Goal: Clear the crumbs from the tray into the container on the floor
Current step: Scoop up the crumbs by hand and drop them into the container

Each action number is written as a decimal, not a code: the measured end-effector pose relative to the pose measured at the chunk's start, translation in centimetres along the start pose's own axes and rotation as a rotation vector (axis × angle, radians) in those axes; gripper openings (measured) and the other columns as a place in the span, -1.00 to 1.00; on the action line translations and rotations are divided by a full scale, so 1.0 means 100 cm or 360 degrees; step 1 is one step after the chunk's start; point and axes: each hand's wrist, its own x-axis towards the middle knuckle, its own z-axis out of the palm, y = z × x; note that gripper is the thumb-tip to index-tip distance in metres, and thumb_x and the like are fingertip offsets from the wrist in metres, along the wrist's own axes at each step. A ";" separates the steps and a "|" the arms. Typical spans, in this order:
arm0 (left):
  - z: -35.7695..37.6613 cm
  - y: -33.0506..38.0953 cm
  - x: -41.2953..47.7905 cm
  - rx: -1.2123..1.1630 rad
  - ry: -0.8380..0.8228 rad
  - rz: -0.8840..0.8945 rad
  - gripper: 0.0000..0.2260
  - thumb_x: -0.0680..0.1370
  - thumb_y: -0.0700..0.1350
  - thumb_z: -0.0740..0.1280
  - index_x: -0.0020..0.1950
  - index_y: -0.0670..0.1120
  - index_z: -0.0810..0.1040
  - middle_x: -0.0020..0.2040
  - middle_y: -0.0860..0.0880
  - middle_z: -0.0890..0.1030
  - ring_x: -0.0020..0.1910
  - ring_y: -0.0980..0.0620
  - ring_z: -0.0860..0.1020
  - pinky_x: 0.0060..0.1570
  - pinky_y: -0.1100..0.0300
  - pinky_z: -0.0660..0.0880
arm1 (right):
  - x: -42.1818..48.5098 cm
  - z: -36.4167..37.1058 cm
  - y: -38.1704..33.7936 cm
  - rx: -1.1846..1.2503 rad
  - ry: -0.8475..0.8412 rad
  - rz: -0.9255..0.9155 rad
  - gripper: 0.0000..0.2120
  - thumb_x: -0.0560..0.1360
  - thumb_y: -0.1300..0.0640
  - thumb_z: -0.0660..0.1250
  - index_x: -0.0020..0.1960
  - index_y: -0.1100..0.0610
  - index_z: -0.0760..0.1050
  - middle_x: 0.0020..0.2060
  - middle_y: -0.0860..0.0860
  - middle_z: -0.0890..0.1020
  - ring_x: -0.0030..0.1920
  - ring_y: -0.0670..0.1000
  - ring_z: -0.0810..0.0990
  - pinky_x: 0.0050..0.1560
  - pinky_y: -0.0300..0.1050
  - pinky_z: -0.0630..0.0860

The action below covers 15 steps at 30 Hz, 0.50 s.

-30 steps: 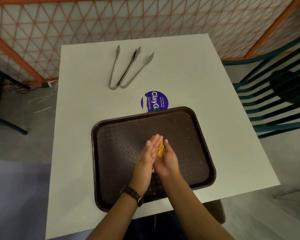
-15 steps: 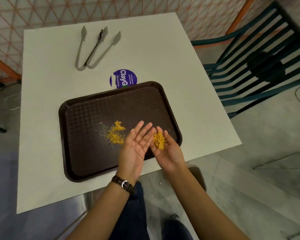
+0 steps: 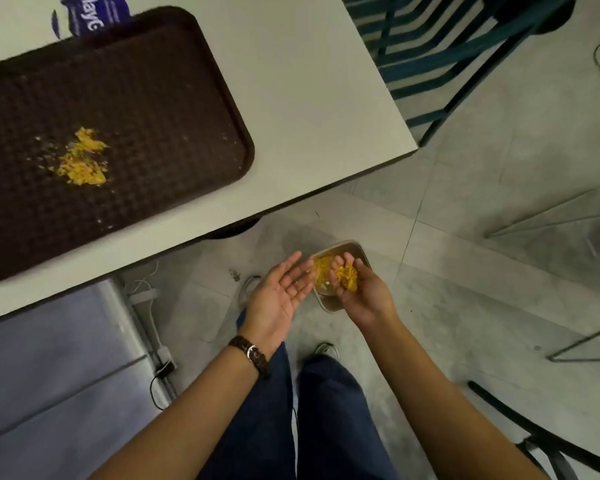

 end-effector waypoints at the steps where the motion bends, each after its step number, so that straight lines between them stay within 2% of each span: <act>1: -0.001 -0.011 0.014 0.0017 0.0008 -0.0030 -0.68 0.62 -0.10 0.07 0.31 -0.14 0.42 0.08 -0.08 0.59 0.03 0.04 0.57 0.13 0.18 0.46 | 0.029 -0.018 -0.004 -0.0023 0.0106 -0.0010 -0.76 0.63 0.18 0.08 -0.07 0.23 0.49 -0.18 0.13 0.58 -0.24 0.04 0.63 -0.28 -0.13 0.64; 4: -0.016 -0.027 0.055 0.0165 -0.0036 -0.0036 -0.70 0.62 -0.10 0.05 0.28 -0.10 0.44 0.01 -0.05 0.63 0.00 0.07 0.60 0.10 0.22 0.48 | 0.115 -0.056 -0.007 -0.0128 0.0303 -0.0048 -0.77 0.63 0.18 0.09 -0.08 0.20 0.47 -0.14 0.11 0.54 -0.20 0.04 0.59 -0.40 -0.18 0.61; 5: -0.023 -0.032 0.070 0.0183 -0.0023 -0.0019 -0.70 0.62 -0.10 0.06 0.27 -0.10 0.45 0.01 -0.04 0.64 0.01 0.07 0.60 0.11 0.22 0.48 | 0.138 -0.065 -0.005 -0.0208 0.0357 -0.0055 -0.79 0.62 0.16 0.12 -0.06 0.20 0.48 -0.11 0.11 0.54 -0.21 0.05 0.61 -0.35 -0.15 0.62; 6: -0.030 -0.038 0.084 0.0220 0.0009 -0.0011 -0.71 0.62 -0.09 0.06 0.26 -0.09 0.46 0.01 -0.04 0.64 0.02 0.07 0.61 0.12 0.22 0.47 | 0.164 -0.076 -0.003 -0.0293 0.0404 -0.0066 -0.79 0.62 0.11 0.14 0.03 0.21 0.48 -0.03 0.11 0.55 -0.15 0.08 0.64 -0.19 -0.06 0.63; 7: -0.036 -0.040 0.095 0.0266 0.0019 0.0006 -0.72 0.61 -0.09 0.07 0.25 -0.08 0.46 0.02 -0.03 0.64 0.02 0.07 0.61 0.11 0.22 0.48 | 0.185 -0.087 0.000 -0.0410 0.0425 -0.0039 -0.72 0.61 0.03 0.14 0.16 0.20 0.45 0.08 0.12 0.53 0.01 0.12 0.62 0.05 0.06 0.58; 8: -0.041 -0.043 0.104 0.0288 0.0028 0.0021 -0.72 0.61 -0.09 0.08 0.24 -0.07 0.47 0.03 -0.03 0.64 0.03 0.08 0.61 0.10 0.23 0.49 | 0.204 -0.098 0.003 -0.0523 0.0476 0.0024 -0.60 0.61 -0.05 0.11 0.31 0.18 0.38 0.20 0.11 0.48 0.19 0.17 0.53 0.22 0.14 0.44; 9: -0.045 -0.046 0.112 0.0300 0.0038 0.0038 -0.72 0.61 -0.09 0.08 0.24 -0.07 0.47 0.04 -0.03 0.64 0.03 0.08 0.62 0.09 0.22 0.49 | 0.217 -0.109 0.004 -0.0546 0.0528 0.0086 -0.52 0.59 -0.12 0.10 0.39 0.15 0.31 0.31 0.09 0.43 0.31 0.20 0.42 0.29 0.18 0.32; 11: -0.049 -0.046 0.117 0.0293 0.0050 0.0037 -0.73 0.61 -0.08 0.09 0.23 -0.06 0.48 0.06 -0.04 0.63 0.04 0.08 0.62 0.10 0.21 0.48 | 0.220 -0.117 0.007 -0.0439 0.0503 0.0182 -0.48 0.59 -0.15 0.07 0.42 0.14 0.26 0.37 0.08 0.38 0.37 0.22 0.34 0.29 0.20 0.27; 13: -0.047 -0.043 0.110 0.0267 0.0088 0.0031 -0.74 0.60 -0.08 0.10 0.21 -0.05 0.50 0.07 -0.04 0.62 0.02 0.09 0.63 0.11 0.20 0.47 | 0.197 -0.110 0.007 -0.0307 0.0389 0.0152 -0.56 0.63 -0.09 0.00 0.37 0.15 0.30 0.29 0.12 0.41 0.36 0.19 0.34 0.20 0.15 0.30; 15: -0.036 -0.035 0.090 0.0232 0.0077 0.0028 -0.74 0.60 -0.08 0.10 0.22 -0.05 0.49 0.09 -0.05 0.62 0.03 0.09 0.62 0.13 0.20 0.47 | 0.154 -0.098 0.005 -0.0227 0.0290 0.0058 -0.63 0.64 -0.05 0.00 0.23 0.18 0.38 0.20 0.15 0.47 0.22 0.16 0.47 0.07 0.07 0.39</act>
